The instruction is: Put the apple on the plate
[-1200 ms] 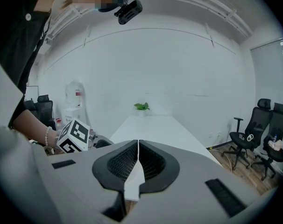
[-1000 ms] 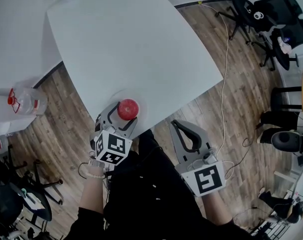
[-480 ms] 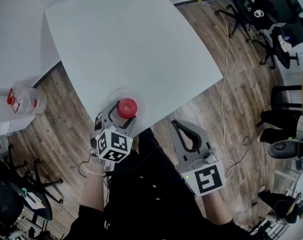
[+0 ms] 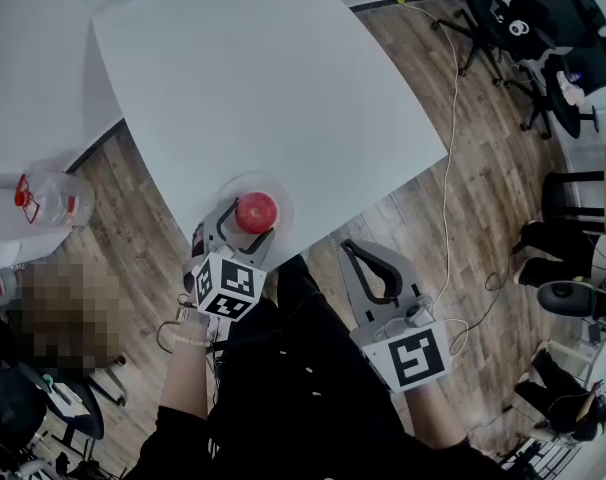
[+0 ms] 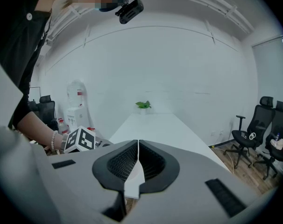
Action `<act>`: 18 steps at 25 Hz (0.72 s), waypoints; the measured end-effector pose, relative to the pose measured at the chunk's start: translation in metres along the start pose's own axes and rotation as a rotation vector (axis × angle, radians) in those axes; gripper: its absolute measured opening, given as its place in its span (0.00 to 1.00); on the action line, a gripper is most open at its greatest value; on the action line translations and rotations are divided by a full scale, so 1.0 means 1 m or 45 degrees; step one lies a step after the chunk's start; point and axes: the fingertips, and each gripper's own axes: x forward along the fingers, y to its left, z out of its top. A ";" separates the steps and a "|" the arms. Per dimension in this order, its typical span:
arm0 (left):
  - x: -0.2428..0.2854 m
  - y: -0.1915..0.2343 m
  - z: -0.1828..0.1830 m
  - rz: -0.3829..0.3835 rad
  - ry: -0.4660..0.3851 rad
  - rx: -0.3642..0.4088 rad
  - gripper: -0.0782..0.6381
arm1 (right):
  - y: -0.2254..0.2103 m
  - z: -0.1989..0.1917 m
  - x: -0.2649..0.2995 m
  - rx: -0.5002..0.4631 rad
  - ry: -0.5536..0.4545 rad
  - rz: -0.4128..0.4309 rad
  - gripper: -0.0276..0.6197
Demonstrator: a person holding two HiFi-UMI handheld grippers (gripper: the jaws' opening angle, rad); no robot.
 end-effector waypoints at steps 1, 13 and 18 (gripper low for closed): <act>0.000 0.000 0.000 -0.002 -0.001 -0.003 0.59 | 0.001 0.001 0.001 -0.001 0.001 0.002 0.11; -0.023 0.001 0.001 -0.003 -0.058 -0.047 0.59 | 0.017 0.013 -0.003 -0.024 -0.036 0.001 0.11; -0.045 0.008 0.006 0.025 -0.120 -0.089 0.59 | 0.029 0.019 -0.007 -0.031 -0.063 -0.018 0.11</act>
